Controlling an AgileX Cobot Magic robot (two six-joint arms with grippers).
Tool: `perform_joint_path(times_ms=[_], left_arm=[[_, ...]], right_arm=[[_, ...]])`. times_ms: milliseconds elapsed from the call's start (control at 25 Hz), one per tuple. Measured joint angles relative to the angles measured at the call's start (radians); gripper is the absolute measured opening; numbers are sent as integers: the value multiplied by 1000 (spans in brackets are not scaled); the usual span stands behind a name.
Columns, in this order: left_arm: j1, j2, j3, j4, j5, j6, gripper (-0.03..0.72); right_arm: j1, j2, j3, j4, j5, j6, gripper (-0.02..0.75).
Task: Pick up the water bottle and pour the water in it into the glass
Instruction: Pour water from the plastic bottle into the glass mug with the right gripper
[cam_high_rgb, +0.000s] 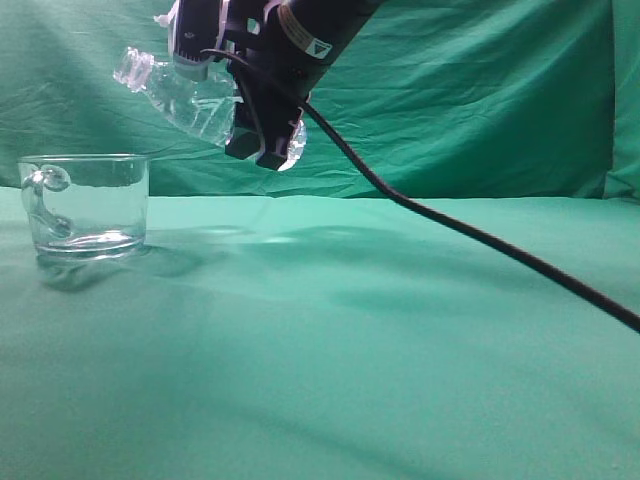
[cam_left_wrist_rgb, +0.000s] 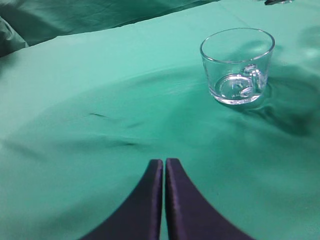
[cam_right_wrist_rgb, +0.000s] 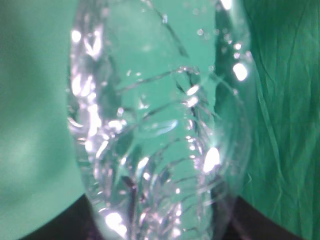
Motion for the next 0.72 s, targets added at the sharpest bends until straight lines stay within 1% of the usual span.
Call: perform_joint_path(times_ms=[160, 200, 360, 720], left_arm=[[0, 0, 0, 0, 0, 0, 0], [0, 0, 0, 0, 0, 0, 0], [0, 0, 0, 0, 0, 0, 0], [0, 0, 0, 0, 0, 0, 0]], right_arm=[[30, 0, 0, 0, 89, 0, 333], [39, 0, 0, 0, 111, 0, 313], [65, 0, 0, 0, 128, 0, 313], [67, 0, 0, 3, 173, 0, 313]])
